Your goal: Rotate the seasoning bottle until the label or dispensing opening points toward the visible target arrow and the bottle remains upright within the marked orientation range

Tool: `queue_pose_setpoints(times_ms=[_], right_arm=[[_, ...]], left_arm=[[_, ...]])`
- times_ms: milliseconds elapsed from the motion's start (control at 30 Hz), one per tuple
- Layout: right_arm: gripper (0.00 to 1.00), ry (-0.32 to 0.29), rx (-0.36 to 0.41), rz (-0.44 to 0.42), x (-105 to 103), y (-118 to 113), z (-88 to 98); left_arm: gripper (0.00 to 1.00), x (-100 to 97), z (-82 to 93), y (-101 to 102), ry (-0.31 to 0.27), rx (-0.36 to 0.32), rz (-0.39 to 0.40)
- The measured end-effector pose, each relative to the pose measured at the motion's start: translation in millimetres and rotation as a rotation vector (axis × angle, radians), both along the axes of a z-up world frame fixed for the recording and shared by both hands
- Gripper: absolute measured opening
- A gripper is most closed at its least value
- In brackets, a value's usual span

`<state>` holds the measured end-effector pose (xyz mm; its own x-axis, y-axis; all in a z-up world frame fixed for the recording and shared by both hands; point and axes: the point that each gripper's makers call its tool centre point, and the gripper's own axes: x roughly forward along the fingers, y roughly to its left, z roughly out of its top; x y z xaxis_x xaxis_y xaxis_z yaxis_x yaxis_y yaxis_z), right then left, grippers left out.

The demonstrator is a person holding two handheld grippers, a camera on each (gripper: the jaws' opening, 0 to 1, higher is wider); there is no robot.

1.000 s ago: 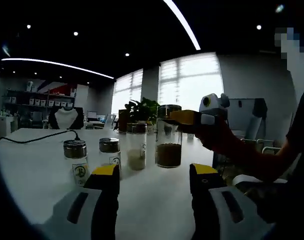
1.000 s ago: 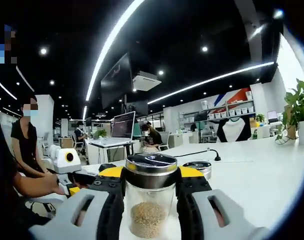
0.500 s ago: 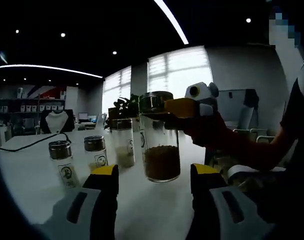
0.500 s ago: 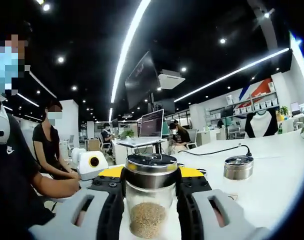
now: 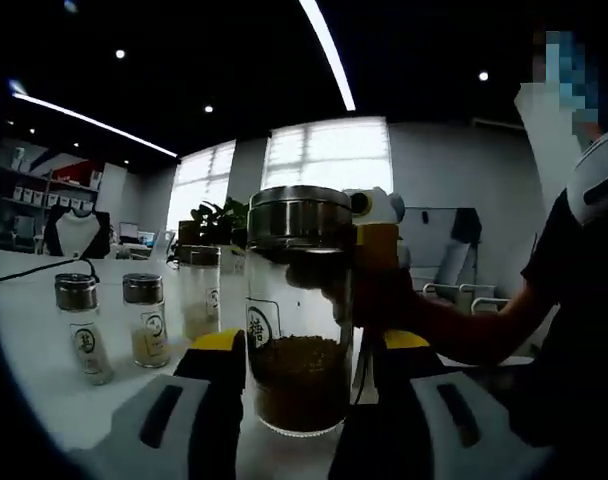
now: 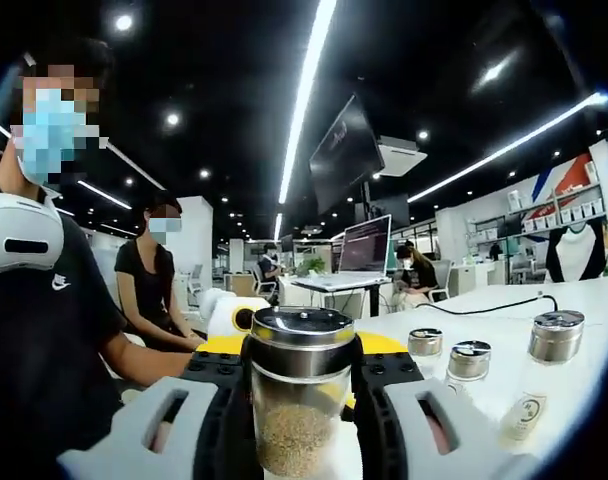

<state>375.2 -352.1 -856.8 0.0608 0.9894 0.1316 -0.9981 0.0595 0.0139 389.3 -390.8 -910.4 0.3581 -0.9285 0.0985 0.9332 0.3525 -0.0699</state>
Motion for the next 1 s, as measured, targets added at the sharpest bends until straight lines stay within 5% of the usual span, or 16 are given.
queue_pose_setpoints(times_ms=[233, 400, 733, 900, 1000], right_arm=[[0.37, -0.015, 0.026, 0.039, -7.0, -3.2, 4.3], [0.38, 0.019, 0.044, 0.005, 2.3, -5.9, 1.3], [0.38, 0.014, 0.060, -0.152, 21.9, 4.4, -0.5], [0.38, 0.069, 0.021, -0.268, 38.9, 11.5, -11.8], [0.38, 0.127, 0.029, -0.315, 43.9, 13.5, -13.7]], left_arm=[[0.44, -2.6, 3.1, -0.3, 0.028, -0.046, -0.031], [0.42, 1.2, 3.3, 0.1, 0.000, 0.000, 0.040], [0.42, 25.2, 0.9, 18.5, -0.130, 0.151, 0.327], [0.42, 39.3, -5.2, 31.2, -0.151, 0.230, 0.491], [0.42, 43.0, -5.1, 36.5, -0.143, 0.216, 0.520]])
